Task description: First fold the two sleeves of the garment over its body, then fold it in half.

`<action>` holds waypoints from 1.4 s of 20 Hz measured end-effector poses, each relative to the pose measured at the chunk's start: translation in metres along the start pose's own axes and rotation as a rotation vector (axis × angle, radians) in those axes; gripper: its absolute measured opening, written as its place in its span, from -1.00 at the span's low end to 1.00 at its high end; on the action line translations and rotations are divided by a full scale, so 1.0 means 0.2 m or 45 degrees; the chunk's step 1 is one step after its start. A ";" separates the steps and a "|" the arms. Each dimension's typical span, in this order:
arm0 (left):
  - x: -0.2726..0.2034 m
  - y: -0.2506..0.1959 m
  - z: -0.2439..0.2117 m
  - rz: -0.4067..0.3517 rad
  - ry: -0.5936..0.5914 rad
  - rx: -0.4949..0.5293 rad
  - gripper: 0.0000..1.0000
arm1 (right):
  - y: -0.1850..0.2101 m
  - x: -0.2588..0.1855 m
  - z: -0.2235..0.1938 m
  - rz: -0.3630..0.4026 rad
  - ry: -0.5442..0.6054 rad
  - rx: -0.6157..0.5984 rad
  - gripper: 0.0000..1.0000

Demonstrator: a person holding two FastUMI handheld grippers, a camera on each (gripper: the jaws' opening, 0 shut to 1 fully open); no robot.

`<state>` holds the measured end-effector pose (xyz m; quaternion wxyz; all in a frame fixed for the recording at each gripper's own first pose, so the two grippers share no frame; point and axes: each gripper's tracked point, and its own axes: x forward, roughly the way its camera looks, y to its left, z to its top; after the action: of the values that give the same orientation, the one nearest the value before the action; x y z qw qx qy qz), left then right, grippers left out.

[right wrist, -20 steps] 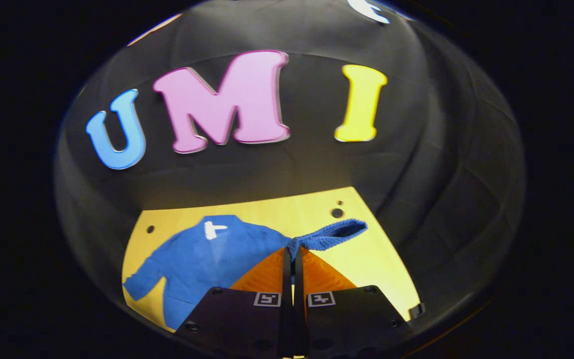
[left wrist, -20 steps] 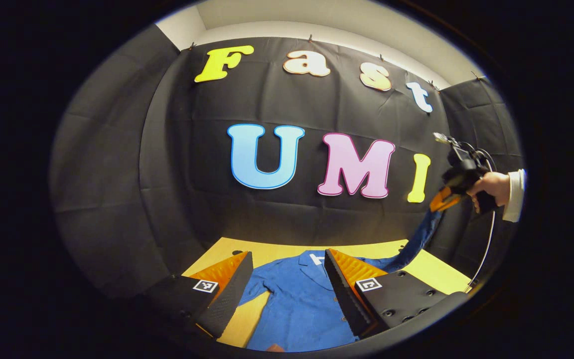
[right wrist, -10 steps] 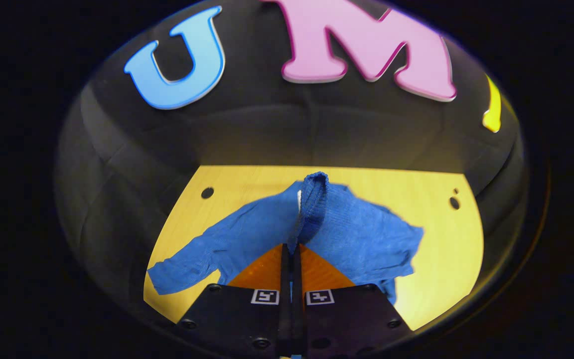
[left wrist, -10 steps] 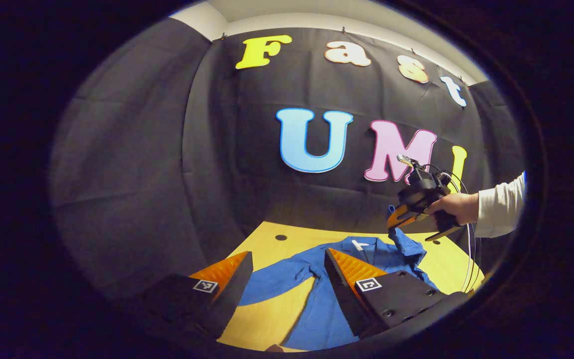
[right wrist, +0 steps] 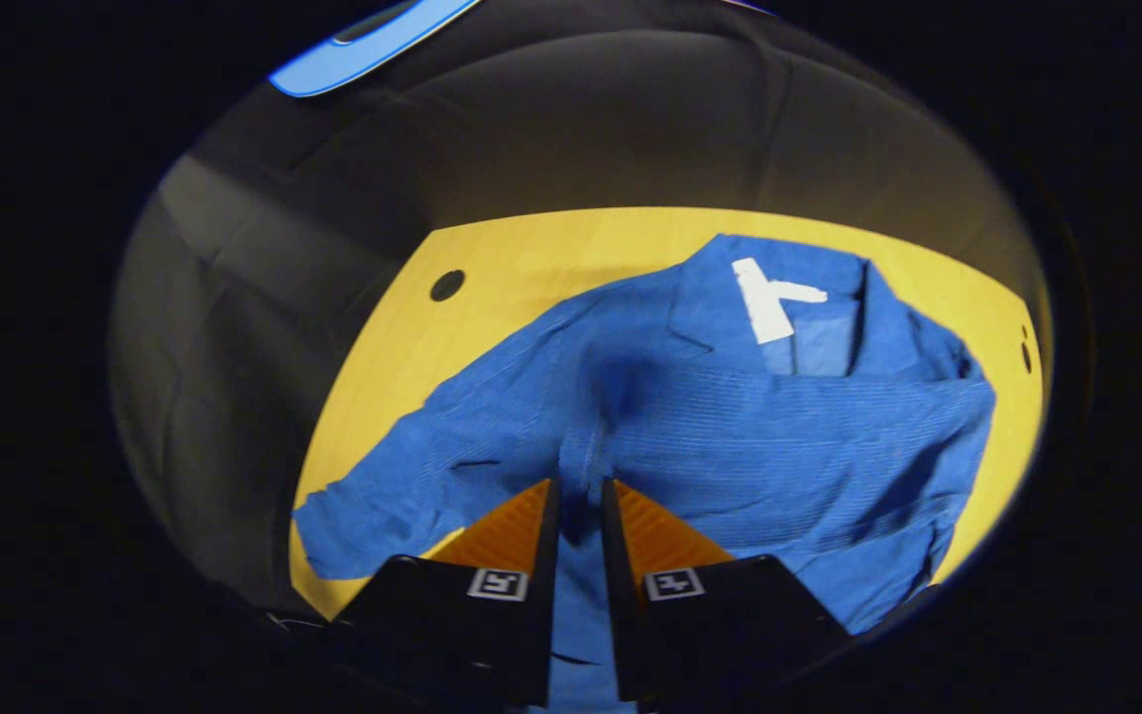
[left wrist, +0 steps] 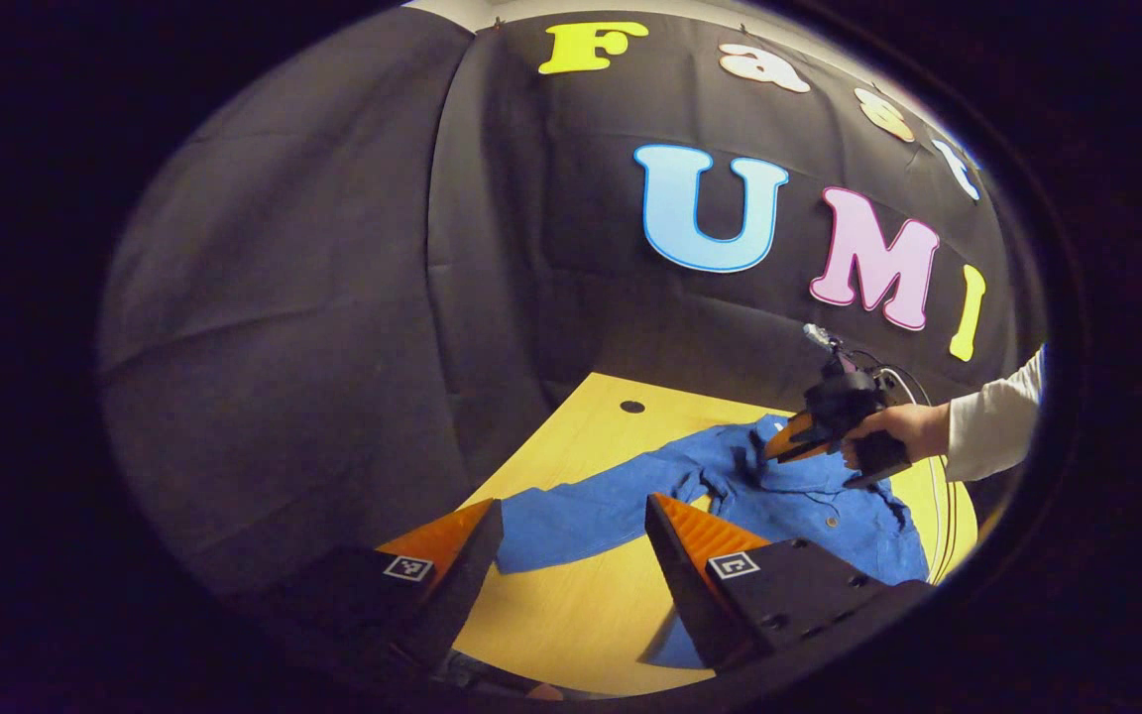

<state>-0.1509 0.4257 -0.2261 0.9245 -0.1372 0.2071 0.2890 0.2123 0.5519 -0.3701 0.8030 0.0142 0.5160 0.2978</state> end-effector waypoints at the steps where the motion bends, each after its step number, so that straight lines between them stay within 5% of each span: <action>1: 0.04 0.03 -0.03 0.018 0.058 -0.020 0.65 | 0.03 -0.01 0.01 0.026 -0.013 0.011 0.04; 3: 0.11 0.03 -0.08 0.006 0.175 -0.081 0.67 | 0.00 -0.05 0.02 0.020 -0.035 -0.010 0.96; 9: 0.36 0.10 -0.07 0.047 0.203 0.011 0.71 | -0.03 -0.32 0.18 0.073 -0.207 -0.007 0.98; 13: 0.51 0.10 -0.23 0.057 0.509 -0.007 0.71 | -0.11 -0.54 0.18 0.102 -0.249 -0.043 0.98; 19: 0.78 0.17 -0.42 0.139 0.909 -0.067 0.71 | -0.26 -0.84 -0.05 0.138 -0.249 -0.012 0.97; 23: 0.78 0.22 -0.56 0.208 1.136 -0.197 0.72 | -0.47 -0.98 -0.28 0.075 -0.231 0.003 0.97; 28: 0.83 0.21 -0.53 0.172 1.187 -0.138 0.68 | -0.62 -1.15 -0.39 0.066 -0.261 0.140 0.96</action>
<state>-0.0850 0.4990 -0.4021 0.7037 -0.2867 0.5930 0.2664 0.1369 0.3140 -0.2589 0.8416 0.1019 0.4461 0.2868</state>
